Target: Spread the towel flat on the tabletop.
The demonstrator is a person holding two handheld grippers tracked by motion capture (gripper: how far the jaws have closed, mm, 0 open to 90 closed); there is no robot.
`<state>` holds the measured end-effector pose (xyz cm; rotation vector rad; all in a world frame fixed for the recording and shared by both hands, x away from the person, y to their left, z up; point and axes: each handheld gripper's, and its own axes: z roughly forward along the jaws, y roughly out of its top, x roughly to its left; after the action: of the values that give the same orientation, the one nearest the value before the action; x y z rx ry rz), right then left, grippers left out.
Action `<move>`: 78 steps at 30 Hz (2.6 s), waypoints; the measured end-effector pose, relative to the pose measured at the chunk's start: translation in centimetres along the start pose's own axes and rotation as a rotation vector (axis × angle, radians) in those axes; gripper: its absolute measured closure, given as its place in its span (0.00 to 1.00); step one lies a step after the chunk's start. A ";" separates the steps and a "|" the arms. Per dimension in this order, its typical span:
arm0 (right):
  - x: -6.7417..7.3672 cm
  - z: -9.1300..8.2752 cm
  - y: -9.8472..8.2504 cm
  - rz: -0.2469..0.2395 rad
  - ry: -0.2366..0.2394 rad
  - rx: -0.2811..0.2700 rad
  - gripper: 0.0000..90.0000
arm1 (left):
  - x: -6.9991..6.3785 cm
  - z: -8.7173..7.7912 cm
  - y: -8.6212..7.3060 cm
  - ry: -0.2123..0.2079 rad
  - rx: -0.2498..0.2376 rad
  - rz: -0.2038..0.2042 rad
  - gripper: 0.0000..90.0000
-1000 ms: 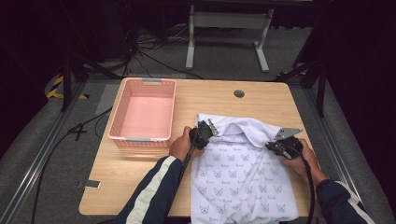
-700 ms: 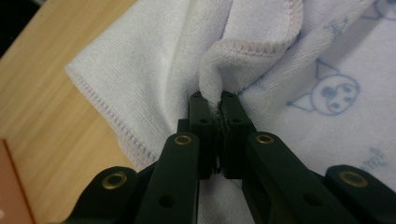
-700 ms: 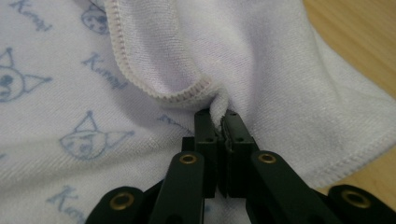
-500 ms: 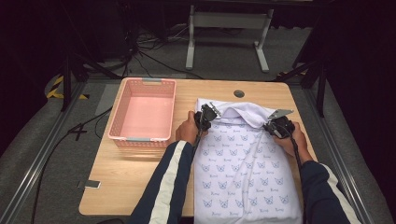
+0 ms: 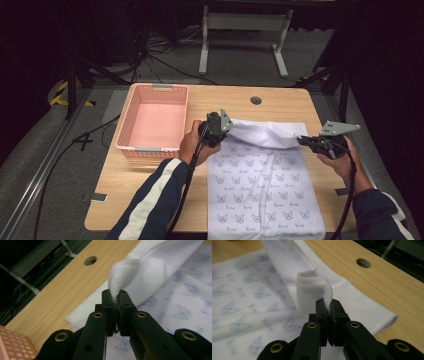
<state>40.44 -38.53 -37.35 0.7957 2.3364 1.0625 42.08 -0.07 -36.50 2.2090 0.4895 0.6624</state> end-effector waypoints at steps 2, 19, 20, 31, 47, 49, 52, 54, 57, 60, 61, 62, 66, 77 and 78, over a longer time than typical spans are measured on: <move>1.2 -1.6 -0.5 -0.027 0.049 -0.016 0.96 | -1.6 -1.7 -1.0 -0.050 -0.020 0.017 0.96; 8.2 -2.2 -7.4 -0.198 0.301 0.301 0.95 | -9.8 -2.9 -9.3 -0.318 0.226 0.070 0.95; 8.3 -2.0 -7.7 -0.191 0.301 0.310 0.95 | -9.7 -2.7 -9.7 -0.317 0.237 0.066 0.95; 6.8 -1.6 -9.1 -0.090 0.232 0.225 0.96 | -6.8 -1.2 -10.3 -0.216 0.241 0.008 0.96; 1.7 4.1 -5.6 -0.088 -0.009 0.259 0.96 | -2.5 5.7 -6.6 0.030 0.333 0.040 0.96; 1.4 4.4 -5.3 -0.091 -0.018 0.264 0.96 | -2.4 5.7 -6.5 0.030 0.326 0.025 0.96; 1.3 3.3 -4.9 -0.084 0.006 0.202 0.95 | -2.2 4.3 -6.3 0.005 0.261 -0.020 0.96; 1.3 1.6 -4.3 -0.076 0.015 0.130 0.95 | -2.2 2.3 -5.7 -0.003 0.192 -0.034 0.96; 1.7 -0.9 -3.4 -0.088 0.032 0.041 0.95 | -2.5 -0.6 -5.0 -0.023 0.117 -0.027 0.96; 2.0 -2.3 -3.0 -0.100 0.044 0.004 0.95 | -2.7 -2.3 -5.0 -0.033 0.085 -0.015 0.96; 2.1 -3.0 -3.0 -0.111 0.051 -0.007 0.95 | -2.8 -3.3 -5.1 -0.039 0.067 -0.014 0.96; 2.4 -3.8 -3.0 -0.114 0.059 -0.015 0.95 | -2.7 -3.8 -5.3 -0.050 0.055 -0.018 0.96; 3.3 -5.6 -3.5 -0.146 0.119 -0.035 0.95 | -3.5 -5.8 -6.2 -0.116 0.011 0.002 0.96; 6.8 -7.2 -6.6 -0.269 0.266 0.113 0.93 | -8.3 -6.7 -9.4 -0.246 0.058 0.074 0.94; 7.0 -7.2 -6.9 -0.268 0.277 0.118 0.93 | -8.6 -6.7 -10.0 -0.250 0.062 0.072 0.94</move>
<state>28.83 -41.38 -39.53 0.3756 2.6656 0.9764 29.96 5.46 -42.85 2.3367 0.3070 0.4035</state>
